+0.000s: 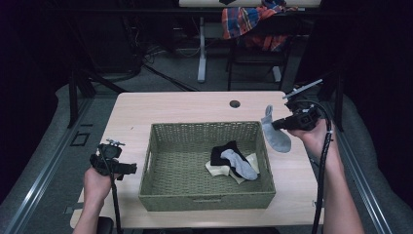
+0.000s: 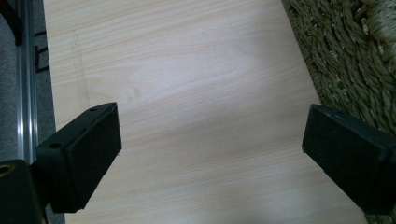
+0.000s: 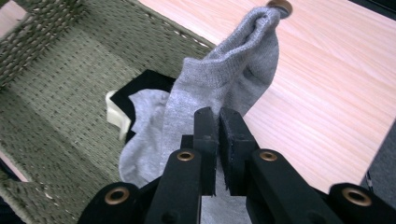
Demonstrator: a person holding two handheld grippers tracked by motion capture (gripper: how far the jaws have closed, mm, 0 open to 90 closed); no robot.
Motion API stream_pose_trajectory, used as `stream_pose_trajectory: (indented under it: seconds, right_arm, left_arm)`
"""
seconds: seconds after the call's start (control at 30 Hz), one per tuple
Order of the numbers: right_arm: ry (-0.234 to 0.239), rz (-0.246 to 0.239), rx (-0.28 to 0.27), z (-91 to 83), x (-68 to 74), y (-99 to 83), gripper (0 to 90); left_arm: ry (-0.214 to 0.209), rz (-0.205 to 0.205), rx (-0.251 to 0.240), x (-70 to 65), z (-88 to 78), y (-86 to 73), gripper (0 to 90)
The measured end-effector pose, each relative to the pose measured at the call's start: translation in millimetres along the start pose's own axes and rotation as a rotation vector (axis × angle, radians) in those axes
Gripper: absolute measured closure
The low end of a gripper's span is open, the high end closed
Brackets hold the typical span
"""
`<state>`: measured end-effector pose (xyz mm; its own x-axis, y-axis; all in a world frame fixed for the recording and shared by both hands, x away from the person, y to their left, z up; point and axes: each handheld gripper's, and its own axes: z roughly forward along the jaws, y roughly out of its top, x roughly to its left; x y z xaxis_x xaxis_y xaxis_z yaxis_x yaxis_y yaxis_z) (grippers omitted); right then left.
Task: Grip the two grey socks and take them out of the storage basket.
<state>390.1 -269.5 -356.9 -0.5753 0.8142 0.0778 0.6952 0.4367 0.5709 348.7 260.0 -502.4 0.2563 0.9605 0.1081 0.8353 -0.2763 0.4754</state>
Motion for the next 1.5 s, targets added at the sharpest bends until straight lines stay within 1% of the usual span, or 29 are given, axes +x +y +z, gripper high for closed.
stream_pose_trajectory:
  seconds: [0.1, 0.17, 0.2, 0.37, 0.47, 0.5, 0.53, 0.57, 0.6, 0.63, 0.67, 0.8, 0.83, 0.97, 1.0, 1.03, 1.1, 1.13, 1.2, 1.27, 1.33, 1.37, 1.43, 1.5]
  right_arm:
    - [-0.006, 0.017, 0.004, -0.9, -6.8, -3.0, 85.9]
    - [-0.008, 0.019, 0.003, -0.8, -9.1, -3.9, 85.8]
    - [-0.022, 0.037, 0.008, -1.3, -14.2, -6.8, 85.9]
    - [-0.045, 0.064, 0.021, -0.8, -23.6, -12.4, 85.9]
    - [-0.083, 0.074, 0.050, 0.2, -29.8, -15.8, 85.9]
    - [-0.079, 0.084, 0.045, 1.5, -30.7, -16.6, 85.9]
    - [-0.079, 0.084, 0.045, 1.5, -30.7, -16.6, 85.9]
    - [-0.098, 0.086, 0.070, 3.6, -34.6, -18.8, 85.9]
    - [-0.098, 0.093, 0.071, 4.9, -35.5, -19.5, 85.9]
    - [-0.107, 0.093, 0.087, 6.0, -37.4, -20.3, 85.9]
    - [-0.113, 0.099, 0.089, 8.4, -39.2, -21.7, 85.9]
    - [-0.117, 0.128, 0.116, 15.1, -45.8, -26.2, 85.9]
    - [-0.125, 0.125, 0.120, 16.6, -47.6, -27.1, 85.9]
    - [-0.118, 0.143, 0.140, 22.7, -52.9, -31.0, 85.9]
    - [-0.126, 0.141, 0.154, 23.9, -54.8, -31.8, 85.9]
    - [-0.118, 0.151, 0.147, 25.5, -55.4, -32.4, 85.9]
    - [-0.124, 0.153, 0.159, 28.1, -58.2, -34.0, 85.9]
    - [-0.114, 0.162, 0.157, 30.0, -58.6, -34.9, 85.9]
    - [-0.120, 0.158, 0.172, 33.7, -59.9, -37.1, 85.9]
    - [-0.120, 0.156, 0.198, 39.1, -61.9, -39.4, 85.9]
    - [-0.130, 0.163, 0.211, 44.0, -64.3, -41.5, 85.9]
    - [-0.125, 0.168, 0.214, 47.6, -66.0, -43.1, 85.9]
    - [-0.115, 0.172, 0.248, 57.3, -69.7, -46.4, 85.9]
    - [-0.116, 0.176, 0.267, 65.3, -72.1, -49.4, 85.9]
  left_arm:
    - [0.000, 0.002, 0.001, 0.3, 0.0, 0.1, 4.8]
    - [0.000, 0.000, 0.001, 0.0, 0.0, 0.1, 4.8]
    - [-0.001, 0.000, 0.000, -0.2, -0.1, 0.1, 4.8]
    - [-0.002, 0.000, 0.001, -0.3, 0.1, 0.2, 4.8]
    - [-0.002, 0.000, 0.001, -0.3, 0.2, 0.2, 4.9]
    - [-0.002, 0.000, 0.001, -0.3, 0.2, 0.3, 4.9]
    - [-0.002, 0.000, 0.001, -0.3, 0.2, 0.3, 4.9]
    - [-0.002, 0.000, 0.000, -0.2, 0.2, 0.3, 4.9]
    - [-0.002, 0.000, 0.000, -0.2, 0.2, 0.2, 4.8]
    - [-0.002, 0.000, 0.000, -0.2, 0.2, 0.3, 4.9]
    - [-0.002, 0.000, 0.000, -0.2, 0.2, 0.3, 4.9]
    - [-0.003, -0.001, -0.001, -0.1, 0.1, 0.3, 4.9]
    - [-0.003, 0.000, -0.001, -0.1, 0.1, 0.3, 4.9]
    - [-0.003, 0.000, -0.001, -0.3, 0.2, 0.4, 4.9]
    - [-0.003, 0.001, 0.000, -0.3, 0.3, 0.5, 4.9]
    - [-0.003, 0.001, 0.000, -0.3, 0.2, 0.4, 4.9]
    - [-0.004, -0.002, -0.001, -0.5, 0.0, 0.4, 4.9]
    - [-0.005, -0.003, 0.000, -0.8, -0.2, 0.3, 4.9]
    - [-0.003, 0.000, -0.002, -0.6, -1.1, -0.1, 4.9]
    - [-0.005, -0.005, -0.005, -0.1, -1.3, -0.3, 4.8]
    - [-0.008, -0.011, -0.009, 0.4, -0.1, -0.4, 4.5]
    - [-0.009, -0.005, -0.003, 0.8, 0.3, 0.2, 4.4]
    - [-0.010, -0.006, -0.001, 0.3, 0.9, 0.5, 4.4]
    - [-0.008, -0.002, -0.004, -0.5, 0.5, 0.6, 4.4]
